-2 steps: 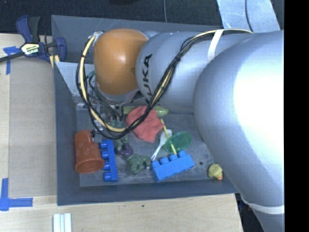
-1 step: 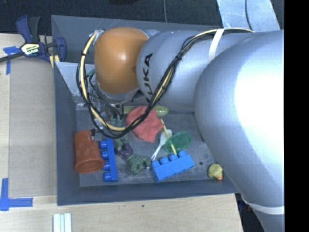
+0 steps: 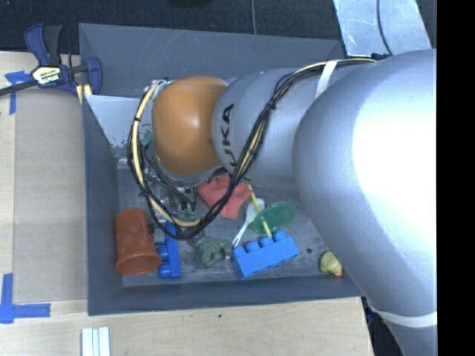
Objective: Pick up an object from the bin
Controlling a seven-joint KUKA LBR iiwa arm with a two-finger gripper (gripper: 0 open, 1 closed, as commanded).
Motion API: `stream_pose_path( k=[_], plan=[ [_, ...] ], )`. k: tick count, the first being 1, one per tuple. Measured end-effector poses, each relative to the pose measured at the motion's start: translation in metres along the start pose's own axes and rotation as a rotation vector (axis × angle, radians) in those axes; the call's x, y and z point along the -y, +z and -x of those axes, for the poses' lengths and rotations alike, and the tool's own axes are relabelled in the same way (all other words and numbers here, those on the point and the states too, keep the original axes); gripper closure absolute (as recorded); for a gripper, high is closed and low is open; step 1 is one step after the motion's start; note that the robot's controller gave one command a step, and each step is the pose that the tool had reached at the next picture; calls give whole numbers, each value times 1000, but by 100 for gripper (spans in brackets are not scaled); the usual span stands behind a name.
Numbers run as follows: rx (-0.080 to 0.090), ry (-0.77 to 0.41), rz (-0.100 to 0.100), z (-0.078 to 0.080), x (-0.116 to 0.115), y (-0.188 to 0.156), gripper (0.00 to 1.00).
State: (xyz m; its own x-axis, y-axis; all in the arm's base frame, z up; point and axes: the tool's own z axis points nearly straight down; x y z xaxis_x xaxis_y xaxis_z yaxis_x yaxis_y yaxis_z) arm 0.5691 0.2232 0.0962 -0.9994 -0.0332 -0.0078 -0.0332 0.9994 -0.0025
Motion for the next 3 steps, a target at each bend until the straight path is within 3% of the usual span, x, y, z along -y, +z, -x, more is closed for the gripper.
stream_pose_path(
  k=[1, 2, 3],
  plan=[
    [-2, -40, 1, -4, 3, 0, 0],
    [-8, -159, -3, -18, 12, -64, 0],
    [-1, -107, 1, -24, 45, -69, 0]
  ],
)
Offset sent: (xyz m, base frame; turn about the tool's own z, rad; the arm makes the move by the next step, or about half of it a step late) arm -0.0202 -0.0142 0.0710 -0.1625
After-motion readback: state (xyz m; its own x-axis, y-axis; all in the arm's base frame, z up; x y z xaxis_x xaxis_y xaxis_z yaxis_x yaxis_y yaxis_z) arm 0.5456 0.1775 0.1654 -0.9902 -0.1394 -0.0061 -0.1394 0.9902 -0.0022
